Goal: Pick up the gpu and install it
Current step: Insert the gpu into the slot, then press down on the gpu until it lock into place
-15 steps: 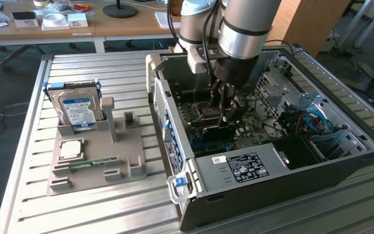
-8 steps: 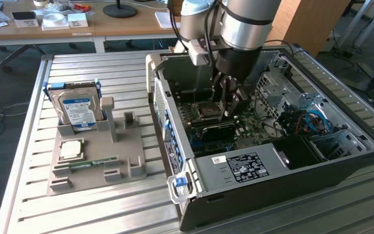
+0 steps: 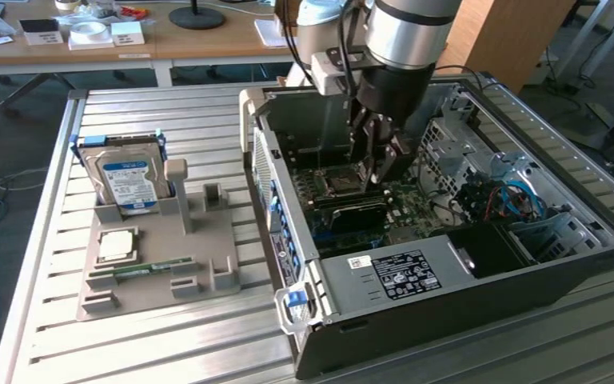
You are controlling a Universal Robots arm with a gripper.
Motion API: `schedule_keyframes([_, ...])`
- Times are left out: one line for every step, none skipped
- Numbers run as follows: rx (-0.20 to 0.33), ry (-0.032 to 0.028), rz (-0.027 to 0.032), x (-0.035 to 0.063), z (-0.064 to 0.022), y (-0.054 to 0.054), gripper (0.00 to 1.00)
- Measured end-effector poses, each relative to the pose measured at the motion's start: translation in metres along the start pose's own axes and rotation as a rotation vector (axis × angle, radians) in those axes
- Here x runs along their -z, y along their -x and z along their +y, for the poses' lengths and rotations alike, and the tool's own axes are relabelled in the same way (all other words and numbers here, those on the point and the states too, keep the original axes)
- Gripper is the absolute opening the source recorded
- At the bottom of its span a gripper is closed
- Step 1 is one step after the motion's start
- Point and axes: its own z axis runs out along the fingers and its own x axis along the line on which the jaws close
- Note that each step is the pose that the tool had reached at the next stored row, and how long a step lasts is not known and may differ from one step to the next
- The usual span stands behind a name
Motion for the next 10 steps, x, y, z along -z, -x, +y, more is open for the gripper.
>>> schedule_keyframes([0.000, 0.0000, -0.0001, 0.0014, 0.0000, 0.0000, 0.64])
schedule_keyframes([0.000, 0.0000, 0.0000, 0.0034, 0.0000, 0.0001, 0.64])
schedule_keyframes([0.000, 0.0001, 0.0001, 0.0053, -0.0001, 0.0002, 0.64])
schedule_keyframes([0.000, 0.0000, 0.0000, 0.0066, -0.0001, 0.0002, 0.64])
schedule_keyframes([0.000, 0.0000, -0.0001, 0.0069, -0.0001, 0.0002, 0.64])
schedule_keyframes([0.000, 0.0000, -0.0002, 0.0069, -0.0001, 0.0002, 0.64])
schedule_keyframes([0.000, 0.0000, -0.0002, 0.0069, -0.0001, 0.0002, 0.64])
schedule_keyframes([0.000, 0.0000, 0.0000, 0.0070, -0.0001, 0.0002, 0.64])
schedule_keyframes([0.000, 0.0000, 0.0000, 0.0070, -0.0001, 0.0002, 0.64])
schedule_keyframes([0.000, 0.0000, 0.0000, 0.0070, -0.0001, 0.0002, 0.64])
